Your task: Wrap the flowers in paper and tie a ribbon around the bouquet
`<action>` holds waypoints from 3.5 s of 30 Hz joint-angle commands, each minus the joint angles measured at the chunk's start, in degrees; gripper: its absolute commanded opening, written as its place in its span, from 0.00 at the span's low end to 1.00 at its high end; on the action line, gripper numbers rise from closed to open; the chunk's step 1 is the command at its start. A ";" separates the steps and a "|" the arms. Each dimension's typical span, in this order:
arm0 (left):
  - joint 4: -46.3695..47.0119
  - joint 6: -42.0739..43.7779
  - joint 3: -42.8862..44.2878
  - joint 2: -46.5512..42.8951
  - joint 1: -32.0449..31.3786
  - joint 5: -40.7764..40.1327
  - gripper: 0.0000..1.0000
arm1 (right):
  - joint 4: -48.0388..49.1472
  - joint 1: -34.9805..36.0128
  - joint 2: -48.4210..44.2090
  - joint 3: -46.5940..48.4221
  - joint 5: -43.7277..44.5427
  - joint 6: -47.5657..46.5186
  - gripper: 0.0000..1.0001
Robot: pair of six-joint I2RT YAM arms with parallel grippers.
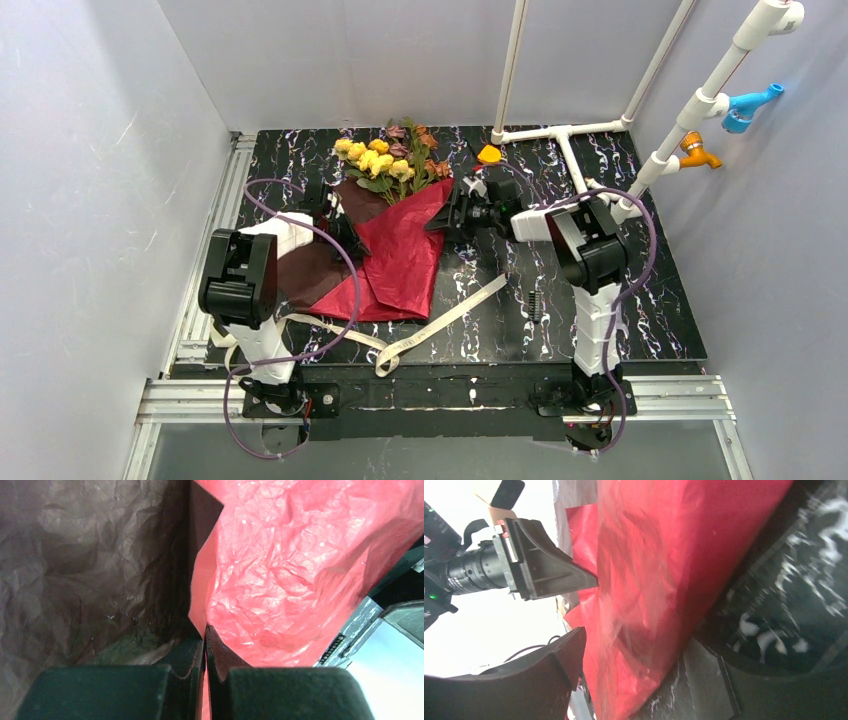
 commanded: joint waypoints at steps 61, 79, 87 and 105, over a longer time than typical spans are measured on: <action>-7.47 -7.39 11.90 11.72 -13.82 -0.43 0.00 | -12.42 -5.77 0.33 -0.79 4.68 -14.43 0.33; -6.38 -9.86 10.17 11.22 -14.12 -0.97 0.00 | -41.33 -8.99 -22.24 6.41 26.99 -27.59 0.85; -7.06 -9.55 10.93 11.20 -14.74 -1.17 0.00 | -20.19 -8.99 -21.51 -1.78 10.44 -18.11 0.28; -12.16 -5.95 14.15 13.10 -15.90 -3.03 0.00 | -14.47 -14.31 3.93 16.07 9.28 -15.50 0.14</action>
